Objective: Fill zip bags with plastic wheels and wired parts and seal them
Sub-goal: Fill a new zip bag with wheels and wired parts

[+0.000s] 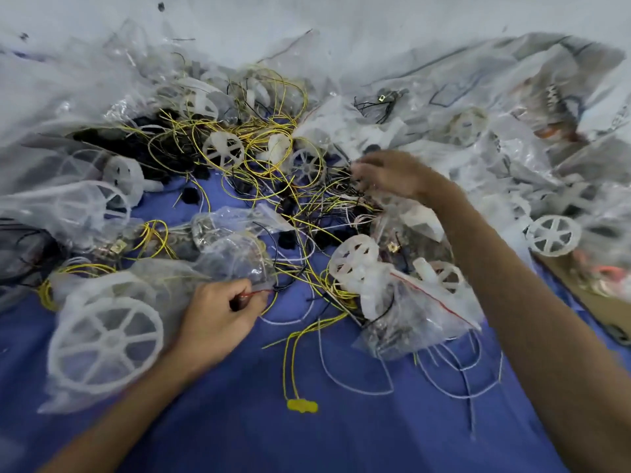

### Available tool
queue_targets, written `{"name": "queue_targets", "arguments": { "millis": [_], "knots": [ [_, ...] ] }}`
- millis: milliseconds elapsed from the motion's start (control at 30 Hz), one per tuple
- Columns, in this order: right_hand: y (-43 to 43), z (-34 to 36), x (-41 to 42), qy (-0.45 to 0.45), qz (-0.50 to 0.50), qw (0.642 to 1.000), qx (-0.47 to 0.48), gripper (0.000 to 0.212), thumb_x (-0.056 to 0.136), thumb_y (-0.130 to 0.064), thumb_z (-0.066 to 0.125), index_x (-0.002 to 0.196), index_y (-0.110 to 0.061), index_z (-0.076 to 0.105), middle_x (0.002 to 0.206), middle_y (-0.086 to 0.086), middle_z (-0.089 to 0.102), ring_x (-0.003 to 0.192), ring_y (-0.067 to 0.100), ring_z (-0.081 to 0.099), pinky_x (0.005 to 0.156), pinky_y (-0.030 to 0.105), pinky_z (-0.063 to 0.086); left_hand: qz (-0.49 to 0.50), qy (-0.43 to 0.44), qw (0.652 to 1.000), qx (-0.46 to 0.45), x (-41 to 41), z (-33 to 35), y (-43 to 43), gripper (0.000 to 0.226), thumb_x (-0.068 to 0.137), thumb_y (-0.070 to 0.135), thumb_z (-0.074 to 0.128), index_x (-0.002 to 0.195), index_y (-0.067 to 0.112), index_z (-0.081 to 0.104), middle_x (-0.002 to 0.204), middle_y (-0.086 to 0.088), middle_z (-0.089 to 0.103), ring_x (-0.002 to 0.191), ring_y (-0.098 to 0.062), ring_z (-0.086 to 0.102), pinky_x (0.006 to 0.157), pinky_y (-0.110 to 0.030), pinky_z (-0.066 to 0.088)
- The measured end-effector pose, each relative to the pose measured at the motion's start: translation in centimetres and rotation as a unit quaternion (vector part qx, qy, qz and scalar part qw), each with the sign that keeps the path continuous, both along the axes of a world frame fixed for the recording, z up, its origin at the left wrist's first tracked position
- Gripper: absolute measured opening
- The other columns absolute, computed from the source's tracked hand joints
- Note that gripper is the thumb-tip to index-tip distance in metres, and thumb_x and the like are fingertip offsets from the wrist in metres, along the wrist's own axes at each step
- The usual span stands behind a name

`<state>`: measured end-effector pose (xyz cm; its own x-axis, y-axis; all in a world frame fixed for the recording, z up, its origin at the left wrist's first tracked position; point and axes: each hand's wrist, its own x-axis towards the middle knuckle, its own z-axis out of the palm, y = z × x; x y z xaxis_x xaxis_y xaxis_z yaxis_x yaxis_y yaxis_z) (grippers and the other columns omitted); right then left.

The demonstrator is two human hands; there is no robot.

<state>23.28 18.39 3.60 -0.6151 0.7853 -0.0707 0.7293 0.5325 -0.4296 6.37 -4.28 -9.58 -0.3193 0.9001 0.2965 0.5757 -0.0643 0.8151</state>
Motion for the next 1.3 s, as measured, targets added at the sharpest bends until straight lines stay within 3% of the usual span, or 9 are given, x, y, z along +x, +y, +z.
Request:
{"name": "queue_targets", "arguments": {
  "millis": [100, 233, 500, 667, 800, 967, 1033, 1167, 1300],
  "knots": [
    [2.7, -2.5, -2.6, -0.165, 0.004, 0.986, -0.019, 0.045, 0.099, -0.031, 0.040, 0.132, -0.001, 0.046, 0.134, 0.020, 0.048, 0.121, 0.030, 0.048, 0.101, 0.036, 0.038, 0.022, 0.020, 1.000, -0.004, 0.3, -0.5, 0.0, 0.053, 0.085, 0.018, 0.066, 0.050, 0.021, 0.026, 0.047, 0.004, 0.023, 0.050, -0.010, 0.027, 0.048, -0.024, 0.020],
    [3.2, -5.6, -5.3, -0.279, -0.012, 0.958, 0.062, 0.039, 0.092, -0.015, 0.041, 0.126, 0.003, 0.047, 0.135, 0.023, 0.047, 0.120, 0.033, 0.049, 0.097, 0.039, 0.041, 0.034, 0.053, 0.998, -0.020, 0.5, -0.6, -0.1, 0.052, 0.085, 0.020, 0.065, 0.050, 0.021, 0.027, 0.046, 0.004, 0.023, 0.052, -0.011, 0.030, 0.049, -0.024, 0.022],
    [3.1, -7.7, -5.7, -0.275, -0.065, 0.936, 0.211, 0.047, 0.082, -0.025, 0.062, 0.123, -0.005, 0.050, 0.125, 0.019, 0.046, 0.116, 0.036, 0.048, 0.092, 0.043, 0.044, -0.005, 0.033, 0.999, -0.010, 0.3, -0.5, -0.3, 0.039, 0.076, 0.030, 0.056, 0.052, 0.019, 0.028, 0.049, 0.004, 0.024, 0.049, -0.008, 0.025, 0.049, -0.026, 0.021],
    [4.0, -5.2, -4.2, -0.174, -0.002, 0.967, 0.187, 0.017, 0.080, -0.013, 0.069, 0.083, -0.002, 0.056, 0.083, 0.013, 0.055, 0.086, 0.030, 0.061, 0.071, 0.034, 0.049, -0.004, 0.017, 1.000, -0.014, 0.3, -0.6, -0.4, 0.040, 0.076, 0.032, 0.055, 0.050, 0.021, 0.028, 0.045, 0.005, 0.024, 0.046, -0.008, 0.026, 0.047, -0.023, 0.019],
    [5.0, -2.4, -2.0, -0.075, 0.026, 0.980, 0.183, 0.019, 0.085, -0.027, 0.066, 0.093, -0.010, 0.063, 0.083, 0.005, 0.057, 0.078, 0.019, 0.053, 0.069, 0.028, 0.041, -0.013, -0.017, 1.000, -0.005, 0.4, -0.4, -0.4, 0.045, 0.072, 0.046, 0.046, 0.049, 0.011, 0.029, 0.045, 0.006, 0.024, 0.044, -0.006, 0.024, 0.046, -0.025, 0.020],
    [4.5, 0.9, -1.4, 0.119, 0.047, 0.959, 0.252, 0.012, 0.085, -0.013, 0.059, 0.092, -0.003, 0.060, 0.083, 0.013, 0.064, 0.077, 0.029, 0.060, 0.072, 0.041, 0.048, -0.006, -0.007, 1.000, -0.003, 0.4, -0.4, -0.4, 0.045, 0.076, 0.033, 0.057, 0.049, 0.011, 0.028, 0.043, 0.006, 0.025, 0.043, -0.005, 0.024, 0.045, -0.021, 0.019],
    [3.7, 1.9, -2.0, 0.193, 0.051, 0.949, 0.243, 0.010, 0.088, -0.014, 0.054, 0.093, -0.006, 0.057, 0.082, 0.007, 0.061, 0.080, 0.028, 0.062, 0.074, 0.043, 0.050, -0.003, -0.009, 1.000, -0.006, 0.4, -0.4, -0.4, 0.047, 0.075, 0.042, 0.053, 0.049, 0.011, 0.029, 0.043, 0.002, 0.026, 0.043, -0.005, 0.025, 0.045, -0.022, 0.019],
    [1.3, 2.5, -4.0, 0.442, 0.049, 0.896, -0.017, 0.017, 0.093, -0.004, 0.047, 0.083, -0.018, 0.046, 0.083, 0.006, 0.059, 0.065, 0.014, 0.067, 0.062, 0.029, 0.056, -0.005, -0.003, 1.000, 0.002, 0.5, -0.4, -0.4, 0.045, 0.073, 0.047, 0.047, 0.050, 0.013, 0.027, 0.044, 0.005, 0.026, 0.042, -0.003, 0.025, 0.044, -0.018, 0.018],
    [-0.4, 1.5, -5.3, 0.482, 0.048, 0.849, -0.213, 0.017, 0.091, 0.006, 0.049, 0.089, -0.010, 0.053, 0.083, 0.005, 0.063, 0.067, 0.012, 0.067, 0.071, 0.026, 0.056, -0.010, 0.006, 1.000, 0.006, 0.3, -0.6, -0.3, 0.045, 0.073, 0.046, 0.047, 0.051, 0.013, 0.026, 0.044, 0.005, 0.026, 0.043, -0.003, 0.024, 0.045, -0.019, 0.020]
  ]
}}
